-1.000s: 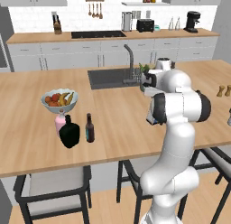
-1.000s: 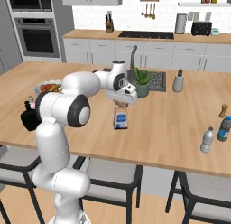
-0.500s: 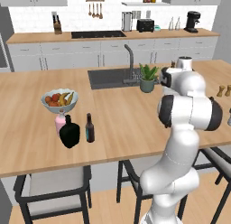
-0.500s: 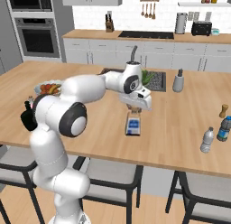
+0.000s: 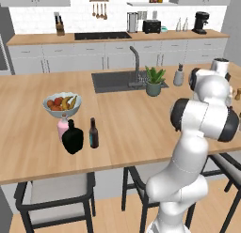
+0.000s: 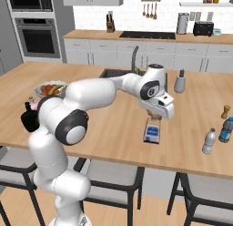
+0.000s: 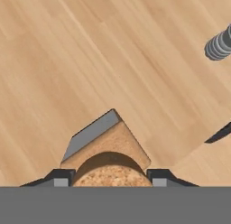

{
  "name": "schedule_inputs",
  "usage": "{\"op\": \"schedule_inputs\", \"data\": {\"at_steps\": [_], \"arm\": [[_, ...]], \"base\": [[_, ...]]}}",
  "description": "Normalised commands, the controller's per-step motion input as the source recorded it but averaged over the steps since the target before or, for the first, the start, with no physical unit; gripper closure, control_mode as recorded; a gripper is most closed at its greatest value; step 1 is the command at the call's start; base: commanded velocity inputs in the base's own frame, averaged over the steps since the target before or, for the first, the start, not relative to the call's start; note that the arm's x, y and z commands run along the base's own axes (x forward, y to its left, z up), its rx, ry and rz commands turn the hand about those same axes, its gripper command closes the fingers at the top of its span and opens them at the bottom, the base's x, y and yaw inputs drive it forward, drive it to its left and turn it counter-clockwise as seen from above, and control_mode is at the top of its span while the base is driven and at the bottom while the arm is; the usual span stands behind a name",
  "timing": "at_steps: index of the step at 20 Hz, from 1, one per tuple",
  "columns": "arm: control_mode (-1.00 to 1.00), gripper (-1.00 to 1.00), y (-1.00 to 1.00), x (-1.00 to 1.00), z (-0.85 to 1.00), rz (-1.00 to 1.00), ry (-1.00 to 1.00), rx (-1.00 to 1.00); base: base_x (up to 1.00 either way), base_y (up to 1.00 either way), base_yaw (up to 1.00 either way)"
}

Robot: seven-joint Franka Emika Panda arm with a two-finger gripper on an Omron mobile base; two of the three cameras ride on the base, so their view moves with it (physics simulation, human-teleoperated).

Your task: Move the plastic bottles in the middle to the plastics group, and the glass bottles in the middle to the glass group.

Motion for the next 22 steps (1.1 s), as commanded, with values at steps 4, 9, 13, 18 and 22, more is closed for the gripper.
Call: {"op": "schedule_inputs", "data": {"at_steps": [4, 9, 13, 18, 22], "arm": [[-1.00, 1.00, 0.11, -0.81, 0.14, -0.12, 0.00, 0.23], [-1.00, 1.00, 0.74, -0.65, 0.01, 0.00, -0.02, 0.18], [-1.00, 1.00, 1.00, -0.33, 0.00, 0.08, 0.00, 0.00], [-1.00, 1.00, 1.00, -0.06, 0.00, 0.05, -0.01, -0.02], [-1.00, 1.00, 1.00, 0.00, 0.00, 0.09, 0.00, 0.00]], "base": [[0.00, 0.00, 0.00], [0.00, 0.00, 0.00], [0.00, 0.00, 0.00], [0.00, 0.00, 0.00], [0.00, 0.00, 0.00]]}}
